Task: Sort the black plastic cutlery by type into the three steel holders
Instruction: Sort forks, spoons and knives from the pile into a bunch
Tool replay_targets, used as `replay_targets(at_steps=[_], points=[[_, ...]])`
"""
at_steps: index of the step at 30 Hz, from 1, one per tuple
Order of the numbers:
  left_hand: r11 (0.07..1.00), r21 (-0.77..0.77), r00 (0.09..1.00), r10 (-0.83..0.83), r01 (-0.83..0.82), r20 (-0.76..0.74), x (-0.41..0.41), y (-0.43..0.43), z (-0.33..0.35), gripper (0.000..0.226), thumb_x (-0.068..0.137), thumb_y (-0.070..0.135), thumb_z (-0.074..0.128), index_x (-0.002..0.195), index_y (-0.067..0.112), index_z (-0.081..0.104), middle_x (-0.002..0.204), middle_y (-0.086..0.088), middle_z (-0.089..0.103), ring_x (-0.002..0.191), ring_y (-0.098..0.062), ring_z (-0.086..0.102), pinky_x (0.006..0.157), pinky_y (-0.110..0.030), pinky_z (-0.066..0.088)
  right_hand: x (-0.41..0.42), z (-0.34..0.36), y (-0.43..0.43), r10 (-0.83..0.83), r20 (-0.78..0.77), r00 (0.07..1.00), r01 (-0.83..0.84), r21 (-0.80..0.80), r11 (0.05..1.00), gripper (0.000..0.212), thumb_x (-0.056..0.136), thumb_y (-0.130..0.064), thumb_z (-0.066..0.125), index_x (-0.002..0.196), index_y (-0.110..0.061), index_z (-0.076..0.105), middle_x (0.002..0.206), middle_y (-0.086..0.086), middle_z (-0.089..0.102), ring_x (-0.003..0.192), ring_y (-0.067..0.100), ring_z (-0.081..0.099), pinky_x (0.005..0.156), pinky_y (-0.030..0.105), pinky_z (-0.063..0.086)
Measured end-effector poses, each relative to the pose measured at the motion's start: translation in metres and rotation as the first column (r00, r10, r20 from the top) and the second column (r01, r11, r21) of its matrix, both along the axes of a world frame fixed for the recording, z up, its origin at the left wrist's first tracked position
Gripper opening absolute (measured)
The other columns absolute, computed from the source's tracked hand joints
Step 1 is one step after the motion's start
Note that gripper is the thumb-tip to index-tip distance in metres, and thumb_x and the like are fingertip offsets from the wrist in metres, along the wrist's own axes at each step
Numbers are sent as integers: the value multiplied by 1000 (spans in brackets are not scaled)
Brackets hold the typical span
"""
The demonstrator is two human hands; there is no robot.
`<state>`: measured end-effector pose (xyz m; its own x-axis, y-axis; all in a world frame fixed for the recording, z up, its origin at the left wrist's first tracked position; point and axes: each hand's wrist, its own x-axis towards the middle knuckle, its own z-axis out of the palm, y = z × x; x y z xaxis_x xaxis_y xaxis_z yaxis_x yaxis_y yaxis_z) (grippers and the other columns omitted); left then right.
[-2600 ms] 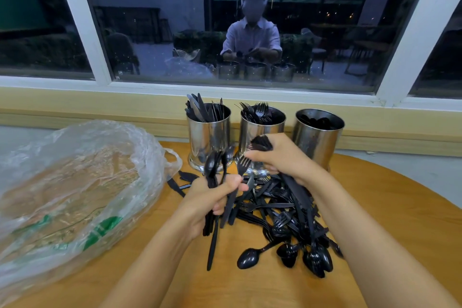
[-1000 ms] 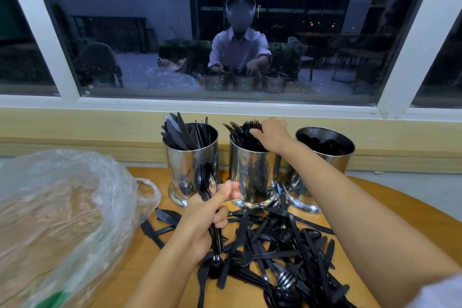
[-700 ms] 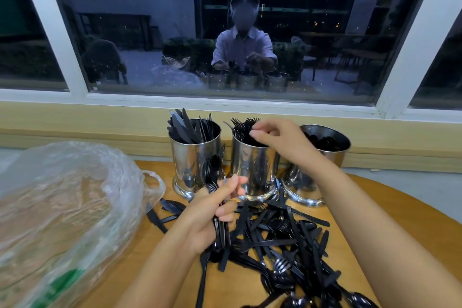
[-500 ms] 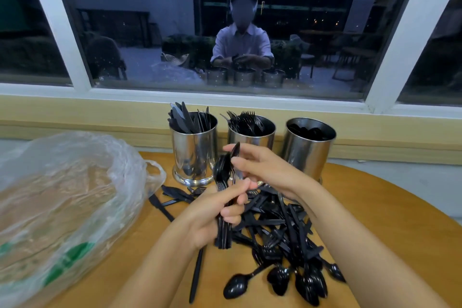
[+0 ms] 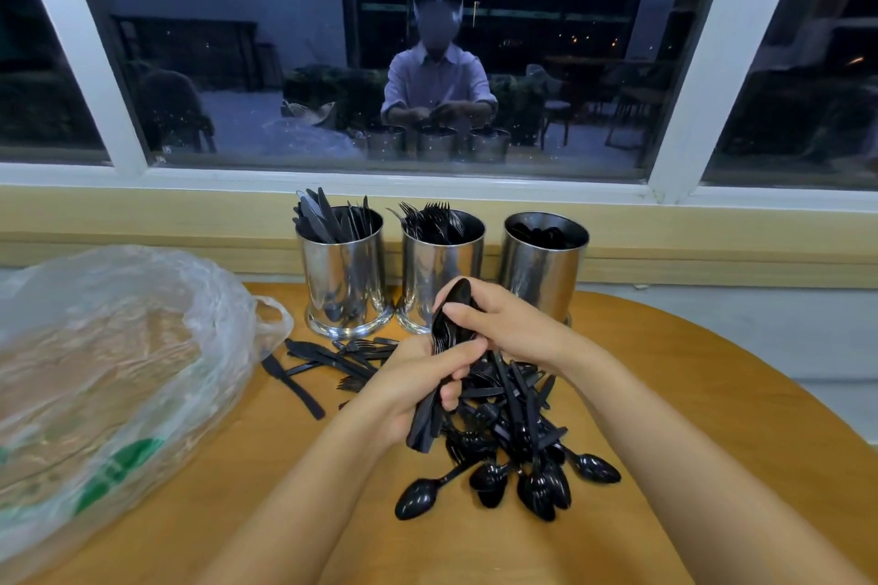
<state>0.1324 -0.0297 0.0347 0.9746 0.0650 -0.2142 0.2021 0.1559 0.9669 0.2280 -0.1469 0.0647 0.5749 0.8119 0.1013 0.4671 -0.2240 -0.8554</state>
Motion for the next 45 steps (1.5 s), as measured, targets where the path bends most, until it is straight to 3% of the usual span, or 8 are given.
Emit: replay_targets(at_steps=[7, 10, 14, 21, 27, 33, 40, 45], points=[[927, 286, 969, 219, -244, 118, 28, 12, -15, 37, 88, 41, 69, 119, 25, 56, 103, 3, 67, 98, -13, 65, 86, -29, 52, 60, 40, -29, -508, 221, 833, 459, 238, 856, 7, 100, -16, 48, 102, -14, 54, 86, -5, 59, 81, 13, 57, 71, 24, 45], [744, 524, 910, 324, -415, 260, 42, 36, -42, 22, 92, 30, 66, 110, 19, 61, 99, 9, 63, 99, -13, 61, 73, -15, 44, 98, 74, -48, -743, 325, 585, 576, 479, 663, 8, 98, -8, 48, 103, -5, 54, 91, 1, 58, 83, 16, 50, 70, 20, 39], [434, 816, 923, 224, -382, 312, 61, 64, -84, 25, 97, 34, 56, 118, 22, 62, 125, 1, 58, 125, -23, 46, 104, -36, 38, 139, 81, -55, -813, 401, 423, 675, 460, 577, 11, 99, -10, 45, 104, -4, 53, 102, 11, 56, 86, 21, 49, 74, 35, 40], [204, 978, 998, 59, -32, 21, 72, 51, -117, 90, 75, 75, -4, 144, 38, 41, 148, 5, 41, 137, -24, 29, 117, -40, 17, 164, 19, -35, -608, 592, 530, 724, 58, 688, 17, 102, -14, 38, 113, -5, 46, 116, 15, 48, 98, 35, 49, 80, 44, 40], [193, 981, 1000, -16, 4, -1, 69, 29, -115, 53, 100, 59, 27, 147, 36, 37, 147, 6, 40, 138, -22, 27, 116, -38, 19, 174, 1, -30, -459, 604, 652, 709, -272, 651, 36, 96, -12, 42, 131, -9, 48, 132, 17, 52, 121, 39, 42, 99, 40, 31], [352, 926, 989, -15, -133, 148, 54, 27, -105, 42, 102, 49, 34, 134, 29, 54, 134, 10, 51, 128, -14, 37, 112, -33, 23, 151, 20, -41, -564, 446, 695, 683, -166, 711, 56, 88, -7, 53, 143, -12, 43, 140, 17, 47, 128, 39, 31, 103, 36, 29], [185, 963, 936, 327, -197, 129, 28, 89, -110, 42, 100, 50, 38, 135, 33, 54, 144, -2, 45, 135, -30, 33, 112, -46, 26, 93, -2, -43, -535, 559, 633, 589, 99, 802, 45, 85, -3, 56, 127, -20, 57, 132, 4, 51, 123, 26, 34, 102, 34, 30], [264, 957, 923, 384, -123, 12, 18, 104, -123, 46, 100, 53, 37, 141, 35, 46, 155, -8, 34, 139, -41, 24, 115, -48, 18, 53, -68, -35, -366, 489, 791, 507, -191, 840, 35, 96, -33, 53, 130, -26, 55, 138, -1, 50, 131, 23, 34, 111, 46, 31]])
